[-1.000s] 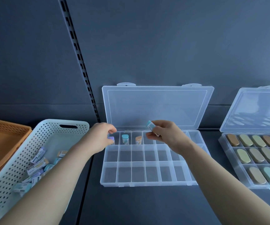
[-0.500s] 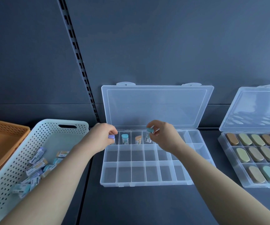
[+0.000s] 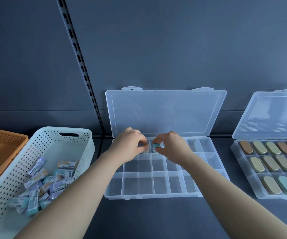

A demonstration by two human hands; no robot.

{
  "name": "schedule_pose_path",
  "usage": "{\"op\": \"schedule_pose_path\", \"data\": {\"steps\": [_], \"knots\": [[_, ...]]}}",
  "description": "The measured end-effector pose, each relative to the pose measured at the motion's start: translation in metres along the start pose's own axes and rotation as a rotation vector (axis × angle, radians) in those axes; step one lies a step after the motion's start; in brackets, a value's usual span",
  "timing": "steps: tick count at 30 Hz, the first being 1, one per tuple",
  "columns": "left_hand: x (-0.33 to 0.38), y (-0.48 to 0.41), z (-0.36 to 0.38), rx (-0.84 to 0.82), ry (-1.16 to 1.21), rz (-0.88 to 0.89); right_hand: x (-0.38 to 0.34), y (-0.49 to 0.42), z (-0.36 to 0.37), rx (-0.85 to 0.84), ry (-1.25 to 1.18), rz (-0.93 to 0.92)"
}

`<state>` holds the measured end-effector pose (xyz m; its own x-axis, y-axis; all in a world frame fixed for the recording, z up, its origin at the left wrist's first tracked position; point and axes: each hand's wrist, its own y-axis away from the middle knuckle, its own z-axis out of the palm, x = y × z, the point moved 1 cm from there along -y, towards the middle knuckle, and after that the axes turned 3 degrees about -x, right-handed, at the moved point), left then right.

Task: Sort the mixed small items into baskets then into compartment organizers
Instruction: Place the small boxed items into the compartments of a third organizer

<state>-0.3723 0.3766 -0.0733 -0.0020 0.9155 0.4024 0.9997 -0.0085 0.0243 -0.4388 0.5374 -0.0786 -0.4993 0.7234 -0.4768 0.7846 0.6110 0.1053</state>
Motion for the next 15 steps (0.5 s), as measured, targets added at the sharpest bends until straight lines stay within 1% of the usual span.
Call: {"op": "schedule_pose_path", "data": {"steps": [5, 10, 12, 15], "knots": [[0.001, -0.003, 0.000, -0.016, -0.037, 0.019, 0.000, -0.001, 0.000, -0.010, 0.017, -0.004], [0.001, 0.002, -0.005, -0.029, -0.014, -0.006, -0.001, 0.002, -0.004, -0.003, 0.034, -0.007], [0.000, 0.013, -0.014, 0.005, 0.001, -0.014, -0.006, 0.005, -0.009, 0.021, 0.054, -0.023], [-0.011, 0.042, -0.036, 0.121, 0.071, -0.043, -0.025, 0.012, -0.014, 0.066, 0.079, -0.103]]}}
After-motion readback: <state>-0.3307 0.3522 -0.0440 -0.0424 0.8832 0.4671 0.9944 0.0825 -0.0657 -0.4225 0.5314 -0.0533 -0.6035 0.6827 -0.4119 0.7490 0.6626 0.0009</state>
